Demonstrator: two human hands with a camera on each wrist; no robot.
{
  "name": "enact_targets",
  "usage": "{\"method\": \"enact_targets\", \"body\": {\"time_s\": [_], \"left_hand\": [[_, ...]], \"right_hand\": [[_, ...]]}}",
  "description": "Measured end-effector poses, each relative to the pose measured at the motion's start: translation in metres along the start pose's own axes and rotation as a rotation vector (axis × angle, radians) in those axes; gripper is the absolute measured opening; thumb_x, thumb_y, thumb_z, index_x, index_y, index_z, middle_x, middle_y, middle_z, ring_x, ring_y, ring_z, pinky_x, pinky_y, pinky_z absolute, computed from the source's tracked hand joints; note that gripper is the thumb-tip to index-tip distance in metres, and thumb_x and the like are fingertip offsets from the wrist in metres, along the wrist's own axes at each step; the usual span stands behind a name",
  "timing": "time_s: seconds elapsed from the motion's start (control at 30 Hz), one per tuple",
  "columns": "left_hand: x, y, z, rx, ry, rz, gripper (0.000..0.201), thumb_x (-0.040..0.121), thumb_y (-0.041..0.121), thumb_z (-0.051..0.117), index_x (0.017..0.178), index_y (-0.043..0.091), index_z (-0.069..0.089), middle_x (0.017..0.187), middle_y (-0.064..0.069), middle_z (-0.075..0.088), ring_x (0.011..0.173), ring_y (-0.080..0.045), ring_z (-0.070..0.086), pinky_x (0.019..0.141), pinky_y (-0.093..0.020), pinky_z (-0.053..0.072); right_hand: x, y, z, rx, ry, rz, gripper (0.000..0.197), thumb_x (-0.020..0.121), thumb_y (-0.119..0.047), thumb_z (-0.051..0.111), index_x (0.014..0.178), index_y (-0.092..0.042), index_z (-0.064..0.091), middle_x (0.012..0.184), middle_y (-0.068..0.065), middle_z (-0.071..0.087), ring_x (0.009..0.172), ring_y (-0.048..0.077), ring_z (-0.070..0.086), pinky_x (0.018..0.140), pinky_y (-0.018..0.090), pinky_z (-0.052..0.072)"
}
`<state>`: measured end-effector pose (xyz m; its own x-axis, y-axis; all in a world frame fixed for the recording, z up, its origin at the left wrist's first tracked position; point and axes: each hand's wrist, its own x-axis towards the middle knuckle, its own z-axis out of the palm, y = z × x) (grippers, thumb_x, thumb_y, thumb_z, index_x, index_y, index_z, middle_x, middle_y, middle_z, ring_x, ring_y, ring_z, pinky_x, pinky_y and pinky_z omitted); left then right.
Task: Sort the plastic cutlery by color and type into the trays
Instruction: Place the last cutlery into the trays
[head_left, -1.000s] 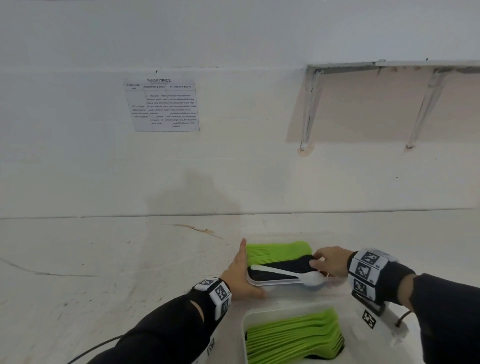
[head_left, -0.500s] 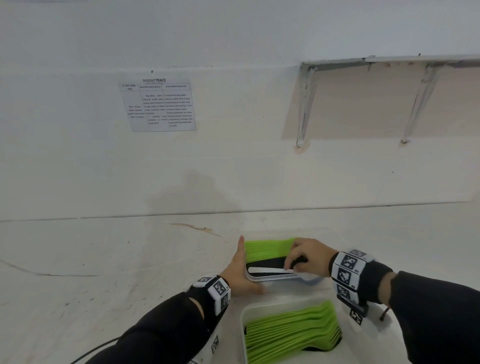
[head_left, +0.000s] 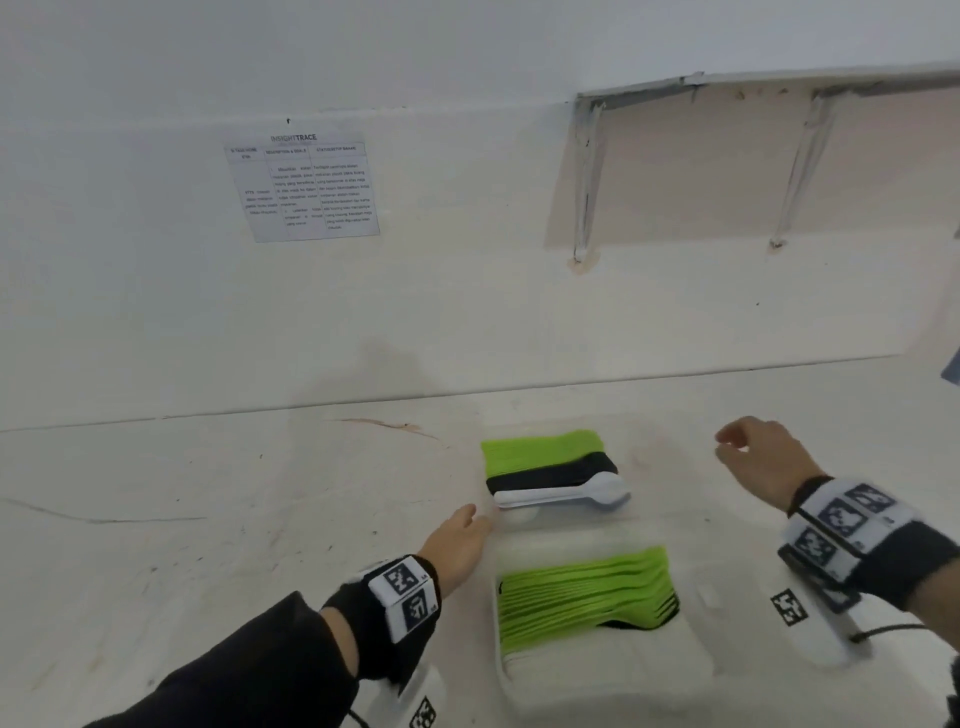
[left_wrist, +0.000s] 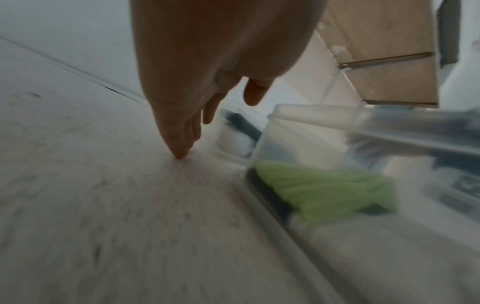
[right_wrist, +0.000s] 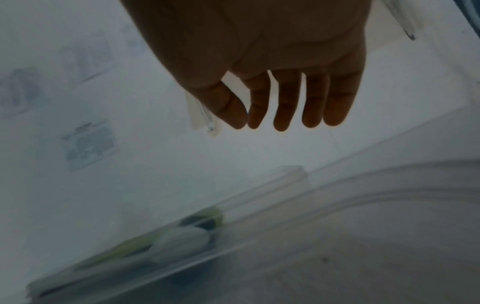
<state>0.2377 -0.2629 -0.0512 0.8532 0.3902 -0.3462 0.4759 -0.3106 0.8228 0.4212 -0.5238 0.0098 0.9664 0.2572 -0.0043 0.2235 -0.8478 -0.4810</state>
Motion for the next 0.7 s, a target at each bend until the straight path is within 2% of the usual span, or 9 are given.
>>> {"method": "enact_targets", "body": {"time_s": [0.13,0.2,0.23,0.3,0.37,0.47,0.5,0.6,0.7], "left_hand": [[-0.026,-0.006,0.015,-0.044,0.012,-0.002,0.049,0.103,0.028,0.024,0.148,0.01,0.019,0.156,-0.002,0.019,0.144,-0.016,0.017,0.114,-0.025,0.014],[-0.033,-0.006,0.022,-0.073,0.003,-0.009,0.049,0.103,0.029,0.024,0.149,0.01,0.019,0.156,-0.002,0.019,0.144,-0.015,0.017,0.115,-0.026,0.014],[-0.037,-0.005,0.026,-0.086,-0.004,-0.008,0.05,0.103,0.03,0.024,0.149,0.011,0.019,0.156,-0.001,0.02,0.144,-0.015,0.018,0.115,-0.027,0.014],[-0.042,-0.006,0.034,-0.116,-0.025,0.001,0.05,0.102,0.033,0.025,0.149,0.014,0.02,0.154,0.0,0.024,0.143,-0.016,0.021,0.117,-0.031,0.015],[-0.046,-0.008,0.039,-0.128,-0.022,0.016,0.048,0.102,0.032,0.027,0.148,0.016,0.023,0.15,0.002,0.03,0.141,-0.017,0.026,0.117,-0.031,0.019],[-0.048,-0.011,0.044,-0.139,0.049,0.002,0.048,0.102,0.032,0.025,0.147,0.014,0.026,0.151,0.0,0.032,0.14,-0.018,0.028,0.117,-0.033,0.021],[-0.05,-0.012,0.045,-0.136,0.063,-0.001,0.05,0.102,0.034,0.024,0.147,0.013,0.027,0.152,-0.002,0.031,0.14,-0.019,0.028,0.117,-0.035,0.022],[-0.051,-0.011,0.049,-0.162,0.105,-0.006,0.05,0.103,0.033,0.024,0.147,0.011,0.028,0.151,-0.005,0.032,0.14,-0.021,0.029,0.116,-0.035,0.022],[-0.049,-0.009,0.052,-0.246,0.126,-0.024,0.048,0.102,0.031,0.025,0.141,0.007,0.039,0.145,-0.01,0.042,0.134,-0.024,0.038,0.114,-0.038,0.028]], "right_hand": [[-0.016,0.007,-0.022,0.009,-0.316,0.192,0.04,0.099,-0.023,0.042,0.13,0.002,0.045,0.123,0.018,0.051,0.098,0.023,0.043,0.078,0.027,0.034],[-0.021,0.01,-0.031,0.01,-0.38,0.235,0.043,0.1,-0.024,0.039,0.131,0.005,0.044,0.129,0.024,0.05,0.093,0.021,0.04,0.067,0.027,0.033],[-0.022,0.013,-0.034,-0.04,-0.382,0.225,0.043,0.1,-0.026,0.039,0.131,0.003,0.046,0.13,0.021,0.05,0.095,0.021,0.042,0.068,0.027,0.035],[-0.03,0.017,-0.038,-0.22,-0.341,0.153,0.042,0.1,-0.029,0.036,0.129,-0.002,0.05,0.13,0.012,0.052,0.11,0.024,0.049,0.084,0.028,0.038],[-0.046,0.022,-0.037,-0.362,-0.342,0.133,0.048,0.101,-0.034,0.032,0.128,0.0,0.051,0.13,0.012,0.055,0.117,0.025,0.052,0.081,0.025,0.035],[-0.07,0.032,-0.026,-0.397,-0.438,0.171,0.052,0.101,-0.039,0.028,0.124,0.001,0.052,0.11,0.009,0.059,0.087,0.017,0.062,0.061,0.02,0.038],[-0.075,0.037,-0.021,-0.386,-0.475,0.199,0.048,0.101,-0.039,0.028,0.119,-0.003,0.053,0.107,0.007,0.056,0.085,0.017,0.063,0.06,0.019,0.041],[-0.084,0.047,-0.006,-0.337,-0.43,0.216,0.033,0.103,-0.032,0.023,0.107,-0.01,0.047,0.126,0.007,0.053,0.113,0.023,0.054,0.086,0.024,0.041],[-0.086,0.047,0.004,-0.331,-0.335,0.162,0.034,0.102,-0.017,0.024,0.114,0.0,0.052,0.126,0.015,0.053,0.107,0.025,0.054,0.094,0.025,0.043]]}}
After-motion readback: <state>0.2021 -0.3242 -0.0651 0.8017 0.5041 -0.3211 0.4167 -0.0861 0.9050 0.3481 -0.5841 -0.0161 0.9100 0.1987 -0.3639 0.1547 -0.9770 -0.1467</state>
